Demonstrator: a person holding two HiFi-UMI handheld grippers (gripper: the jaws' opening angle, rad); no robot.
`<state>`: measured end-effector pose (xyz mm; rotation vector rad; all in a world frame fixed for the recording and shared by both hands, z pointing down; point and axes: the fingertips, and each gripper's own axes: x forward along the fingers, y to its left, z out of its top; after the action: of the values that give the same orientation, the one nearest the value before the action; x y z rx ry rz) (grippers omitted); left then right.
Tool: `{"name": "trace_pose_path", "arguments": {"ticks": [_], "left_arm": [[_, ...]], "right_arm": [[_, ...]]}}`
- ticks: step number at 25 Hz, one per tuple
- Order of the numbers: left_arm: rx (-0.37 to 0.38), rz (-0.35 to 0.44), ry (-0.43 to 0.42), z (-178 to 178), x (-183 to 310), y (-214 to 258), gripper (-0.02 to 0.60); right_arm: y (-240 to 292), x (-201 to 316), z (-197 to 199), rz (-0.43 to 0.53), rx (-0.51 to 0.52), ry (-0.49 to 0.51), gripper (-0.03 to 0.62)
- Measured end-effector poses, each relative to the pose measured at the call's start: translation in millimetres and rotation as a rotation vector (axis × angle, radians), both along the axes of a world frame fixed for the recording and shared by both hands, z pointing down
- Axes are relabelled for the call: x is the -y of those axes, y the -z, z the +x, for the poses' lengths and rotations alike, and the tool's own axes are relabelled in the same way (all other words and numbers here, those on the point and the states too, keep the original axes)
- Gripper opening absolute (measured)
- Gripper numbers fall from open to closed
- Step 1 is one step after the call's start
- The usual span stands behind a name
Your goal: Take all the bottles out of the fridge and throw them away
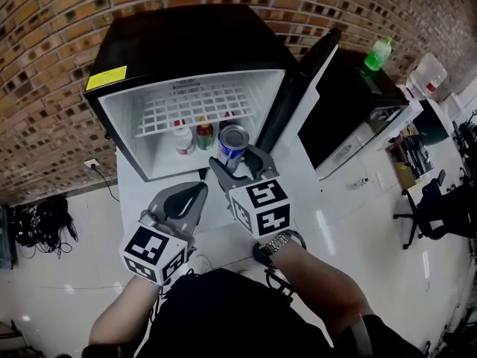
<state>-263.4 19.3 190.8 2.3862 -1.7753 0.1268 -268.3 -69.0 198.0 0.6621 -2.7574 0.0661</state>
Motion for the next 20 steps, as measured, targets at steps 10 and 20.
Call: {"name": "trace_pose_path", "arguments": {"ticks": [10,20], "left_arm": [[0.004,-0.039,0.004,99,-5,-17,0.003],[0.033,-0.096,-0.017,185,-6,-55,0.003]], "right_arm": [[-30,-24,119,-0.039,-0.034,0.008,0.262],[-75,-43,218,-0.107,-0.062,-0.004,0.262]]}}
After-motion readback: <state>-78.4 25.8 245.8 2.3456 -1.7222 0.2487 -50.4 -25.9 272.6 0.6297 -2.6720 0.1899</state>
